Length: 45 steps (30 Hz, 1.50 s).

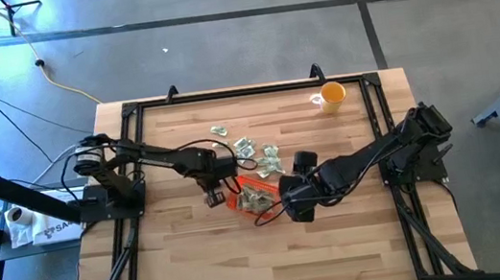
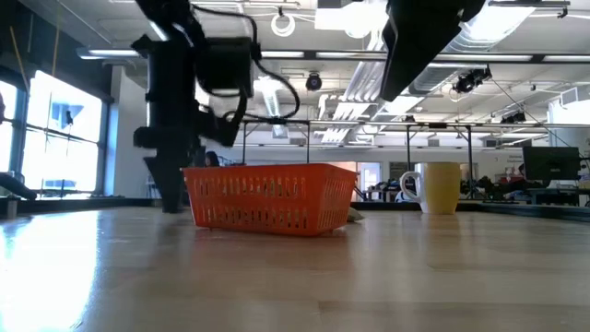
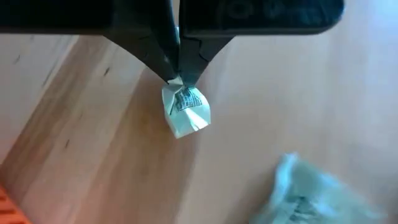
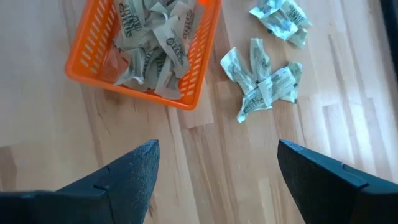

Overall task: Pick and place Stevia / Truvia into bins
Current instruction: Put the stevia packet into the orange bin

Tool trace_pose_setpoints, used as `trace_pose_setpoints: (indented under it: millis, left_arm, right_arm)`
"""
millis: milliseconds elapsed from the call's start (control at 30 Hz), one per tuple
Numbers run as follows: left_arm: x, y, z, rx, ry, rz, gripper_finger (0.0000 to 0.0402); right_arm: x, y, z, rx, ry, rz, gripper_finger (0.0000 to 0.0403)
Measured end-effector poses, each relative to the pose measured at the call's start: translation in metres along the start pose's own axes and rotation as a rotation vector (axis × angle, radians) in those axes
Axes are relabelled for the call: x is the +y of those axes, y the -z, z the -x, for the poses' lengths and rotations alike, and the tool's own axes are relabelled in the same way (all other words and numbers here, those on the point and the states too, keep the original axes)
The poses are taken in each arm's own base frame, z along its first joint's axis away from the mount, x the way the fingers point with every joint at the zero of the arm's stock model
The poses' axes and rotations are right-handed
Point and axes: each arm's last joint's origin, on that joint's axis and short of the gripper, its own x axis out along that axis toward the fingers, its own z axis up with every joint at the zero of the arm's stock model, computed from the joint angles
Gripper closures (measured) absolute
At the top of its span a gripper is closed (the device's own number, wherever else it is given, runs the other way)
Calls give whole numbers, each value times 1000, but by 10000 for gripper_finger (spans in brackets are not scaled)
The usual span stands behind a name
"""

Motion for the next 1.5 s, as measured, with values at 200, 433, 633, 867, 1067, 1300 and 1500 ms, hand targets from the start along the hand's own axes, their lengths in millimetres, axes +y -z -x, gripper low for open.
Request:
trace_pose_setpoints:
  millis: [200, 433, 633, 867, 1067, 1300, 1500]
  left_arm:
    - [-3, -16, 69, -118, 26, 66, 360]
    - [-47, -37, 103, -340, 194, -32, 370]
    - [-63, -44, 71, -257, 178, -39, 284]
    - [-58, -35, 103, -255, 178, -2, 123]
    - [-82, 24, 158, -271, 113, 73, 82]
    - [-126, 96, 207, -422, 336, 171, 119]
    - [-152, 134, 216, -443, 423, 85, 152]
  right_arm:
    - [0, 0, 0, -3, 13, -3, 87]
    - [-2, 1, 3, -1, 16, -41, 87]
    - [-5, 0, 4, -2, 4, -58, 87]
    - [-4, 3, 9, 4, -15, -110, 87]
    - [17, 10, 21, -32, -69, -261, 87]
    - [51, 11, 38, -180, -216, -546, 87]
    - [64, 14, 42, -168, -286, -684, 87]
